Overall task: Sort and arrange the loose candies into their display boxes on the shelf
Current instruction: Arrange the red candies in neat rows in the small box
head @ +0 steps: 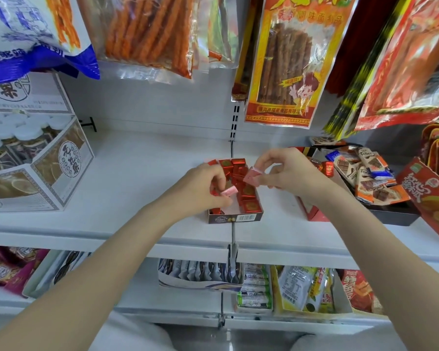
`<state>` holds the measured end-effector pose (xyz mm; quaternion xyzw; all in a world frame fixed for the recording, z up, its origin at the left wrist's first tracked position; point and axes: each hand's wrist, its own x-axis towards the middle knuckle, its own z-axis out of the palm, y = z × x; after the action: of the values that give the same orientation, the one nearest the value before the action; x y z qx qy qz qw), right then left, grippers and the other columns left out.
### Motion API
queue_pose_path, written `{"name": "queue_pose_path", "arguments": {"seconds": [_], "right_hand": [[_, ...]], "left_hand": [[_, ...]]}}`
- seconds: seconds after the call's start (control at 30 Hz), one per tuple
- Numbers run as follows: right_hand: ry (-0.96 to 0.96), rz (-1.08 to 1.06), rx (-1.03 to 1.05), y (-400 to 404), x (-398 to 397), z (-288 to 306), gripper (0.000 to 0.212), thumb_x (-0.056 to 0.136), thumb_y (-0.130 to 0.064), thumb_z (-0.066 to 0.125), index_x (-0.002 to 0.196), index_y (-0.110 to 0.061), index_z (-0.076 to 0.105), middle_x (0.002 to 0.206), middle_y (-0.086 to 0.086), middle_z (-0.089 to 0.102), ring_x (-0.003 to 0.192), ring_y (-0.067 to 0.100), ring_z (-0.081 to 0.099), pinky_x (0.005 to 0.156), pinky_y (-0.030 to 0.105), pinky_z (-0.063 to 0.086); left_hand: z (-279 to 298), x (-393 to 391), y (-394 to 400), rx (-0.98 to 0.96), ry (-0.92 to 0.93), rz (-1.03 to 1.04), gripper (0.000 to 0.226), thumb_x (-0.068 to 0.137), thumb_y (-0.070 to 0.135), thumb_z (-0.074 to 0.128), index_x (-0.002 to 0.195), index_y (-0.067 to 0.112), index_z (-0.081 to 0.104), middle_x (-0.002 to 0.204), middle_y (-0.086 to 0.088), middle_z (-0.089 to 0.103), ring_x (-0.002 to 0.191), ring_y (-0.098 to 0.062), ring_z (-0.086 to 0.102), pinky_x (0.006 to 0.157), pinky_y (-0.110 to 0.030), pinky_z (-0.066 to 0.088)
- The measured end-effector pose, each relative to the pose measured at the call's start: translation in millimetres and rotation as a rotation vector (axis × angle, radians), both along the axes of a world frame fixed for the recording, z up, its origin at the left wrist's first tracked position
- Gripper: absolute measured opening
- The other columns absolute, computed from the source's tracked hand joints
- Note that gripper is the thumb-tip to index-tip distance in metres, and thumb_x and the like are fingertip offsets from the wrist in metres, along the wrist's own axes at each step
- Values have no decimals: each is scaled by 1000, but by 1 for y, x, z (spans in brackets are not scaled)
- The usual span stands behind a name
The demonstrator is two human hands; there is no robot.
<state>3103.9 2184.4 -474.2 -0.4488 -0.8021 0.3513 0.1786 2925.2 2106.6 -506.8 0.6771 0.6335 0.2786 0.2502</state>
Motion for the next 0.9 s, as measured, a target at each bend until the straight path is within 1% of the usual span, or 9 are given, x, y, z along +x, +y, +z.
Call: {"name": "queue_pose_path", "arguments": {"seconds": [0.1,0.2,0.3,0.5,0.57,0.67,0.73,0.83,0.9], "right_hand": [[-13,3,11,-1,1,-5,18,75,-15,73,86,-16,59,86,-6,63,63,12,64,63,26,51],[-17,60,22,-4,0,-6,19,76,-8,71,82,-21,58,93,-5,62,74,13,67,73,30,55],[-64,142,70,-8,-5,-6,17,76,-6,70,85,-18,62,96,-1,64,81,18,66,78,34,56],[-194,225,126,-12,-10,-6,16,76,-7,71,90,-14,68,97,2,66,85,18,66,80,34,55],[-219,239,107,-11,-9,-5,16,76,-9,72,90,-14,67,97,3,67,84,16,66,79,31,55],[-269,279,107,-12,-10,-6,16,75,-12,73,82,-22,62,95,1,67,79,10,62,70,18,51],[-303,302,97,-12,-12,-6,18,74,-13,73,79,-23,58,92,1,65,79,13,60,65,18,46],[-323,311,78,-12,-13,-7,19,74,-14,74,78,-20,56,82,-5,60,73,13,56,60,18,43],[-311,300,78,-11,-13,-9,20,72,-16,75,77,-19,57,86,-3,62,74,13,57,62,21,46]], "left_hand": [[-6,12,2,-14,158,-71,33,76,26,71,67,30,39,86,8,45,79,-11,44,69,-25,37],[-6,14,5,-57,247,-91,30,78,34,69,67,32,40,82,13,45,88,-13,41,78,-30,31],[-5,9,5,-65,312,-120,22,79,37,67,75,31,46,82,15,45,91,-11,37,79,-30,27],[-4,0,2,-108,198,-138,20,76,43,67,86,25,65,88,24,51,97,-10,37,89,-34,33],[-5,-2,3,-105,204,-156,15,77,41,67,84,28,65,93,21,55,100,-9,39,94,-34,34],[-5,-5,4,-93,228,-178,4,81,32,65,85,31,66,89,22,55,99,-7,44,98,-38,36],[-5,-4,5,-94,262,-181,8,84,28,62,91,28,66,86,20,51,100,-7,40,99,-35,32],[-3,4,5,-82,284,-136,12,82,29,64,92,23,63,80,20,41,95,-8,34,93,-30,29],[-4,8,7,-81,289,-105,13,79,29,67,88,23,60,86,13,46,98,-11,38,94,-32,32]]}}
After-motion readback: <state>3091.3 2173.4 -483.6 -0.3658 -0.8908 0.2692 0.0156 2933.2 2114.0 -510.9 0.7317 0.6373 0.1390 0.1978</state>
